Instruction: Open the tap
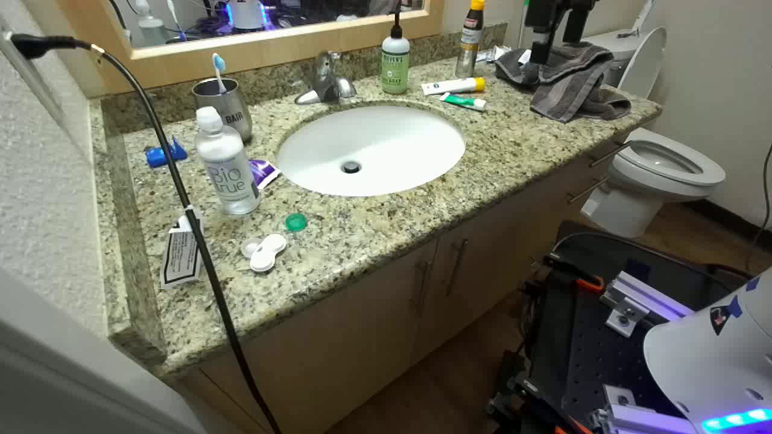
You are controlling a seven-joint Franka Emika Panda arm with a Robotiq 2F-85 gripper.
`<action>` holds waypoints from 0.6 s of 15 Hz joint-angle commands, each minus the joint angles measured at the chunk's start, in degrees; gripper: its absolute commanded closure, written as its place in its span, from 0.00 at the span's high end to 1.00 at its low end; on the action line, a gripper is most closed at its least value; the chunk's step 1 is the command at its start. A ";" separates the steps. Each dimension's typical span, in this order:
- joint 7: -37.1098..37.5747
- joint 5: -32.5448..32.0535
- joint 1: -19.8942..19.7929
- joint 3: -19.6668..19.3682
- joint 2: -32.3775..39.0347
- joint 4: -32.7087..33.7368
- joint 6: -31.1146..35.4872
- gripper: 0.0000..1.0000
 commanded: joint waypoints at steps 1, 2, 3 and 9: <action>-0.01 0.01 0.00 0.00 0.02 0.08 -0.09 1.00; -0.01 0.01 0.00 0.00 0.02 0.08 -0.09 1.00; -0.01 0.01 0.00 0.00 0.02 0.08 -0.09 1.00; -0.09 0.57 0.00 -0.15 0.00 0.53 -0.38 1.00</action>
